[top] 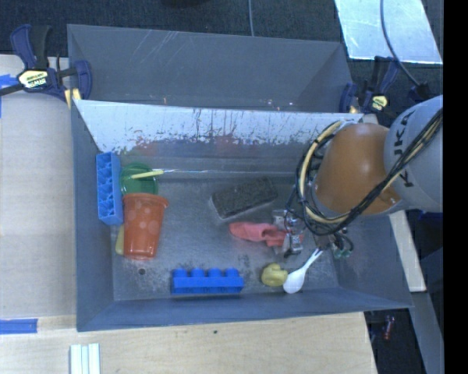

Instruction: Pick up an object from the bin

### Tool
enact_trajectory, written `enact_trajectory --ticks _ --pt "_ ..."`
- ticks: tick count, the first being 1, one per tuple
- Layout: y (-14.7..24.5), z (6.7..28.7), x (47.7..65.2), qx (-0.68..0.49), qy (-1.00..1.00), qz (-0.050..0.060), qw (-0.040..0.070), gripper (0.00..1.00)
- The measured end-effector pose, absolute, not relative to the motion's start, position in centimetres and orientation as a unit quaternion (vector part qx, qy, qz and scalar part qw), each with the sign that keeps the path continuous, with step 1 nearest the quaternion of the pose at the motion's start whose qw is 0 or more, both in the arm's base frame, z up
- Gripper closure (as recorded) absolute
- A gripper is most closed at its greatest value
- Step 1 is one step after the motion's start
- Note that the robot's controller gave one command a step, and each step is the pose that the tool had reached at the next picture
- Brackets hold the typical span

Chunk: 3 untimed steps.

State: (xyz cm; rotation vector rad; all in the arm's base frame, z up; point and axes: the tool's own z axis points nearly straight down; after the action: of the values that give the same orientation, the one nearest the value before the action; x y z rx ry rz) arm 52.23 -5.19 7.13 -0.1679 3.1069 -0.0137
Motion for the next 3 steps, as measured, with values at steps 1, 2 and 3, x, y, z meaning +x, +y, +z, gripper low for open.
enact_trajectory --ticks 1,2,3 --pt "-5.2 7.1 52.2 -0.054 0.998 -0.004 0.015 1.0" --pt "-5.2 12.7 52.2 -0.054 0.998 -0.004 0.011 1.0" --pt "-3.1 18.3 51.3 -0.065 0.998 -0.004 0.014 1.0"
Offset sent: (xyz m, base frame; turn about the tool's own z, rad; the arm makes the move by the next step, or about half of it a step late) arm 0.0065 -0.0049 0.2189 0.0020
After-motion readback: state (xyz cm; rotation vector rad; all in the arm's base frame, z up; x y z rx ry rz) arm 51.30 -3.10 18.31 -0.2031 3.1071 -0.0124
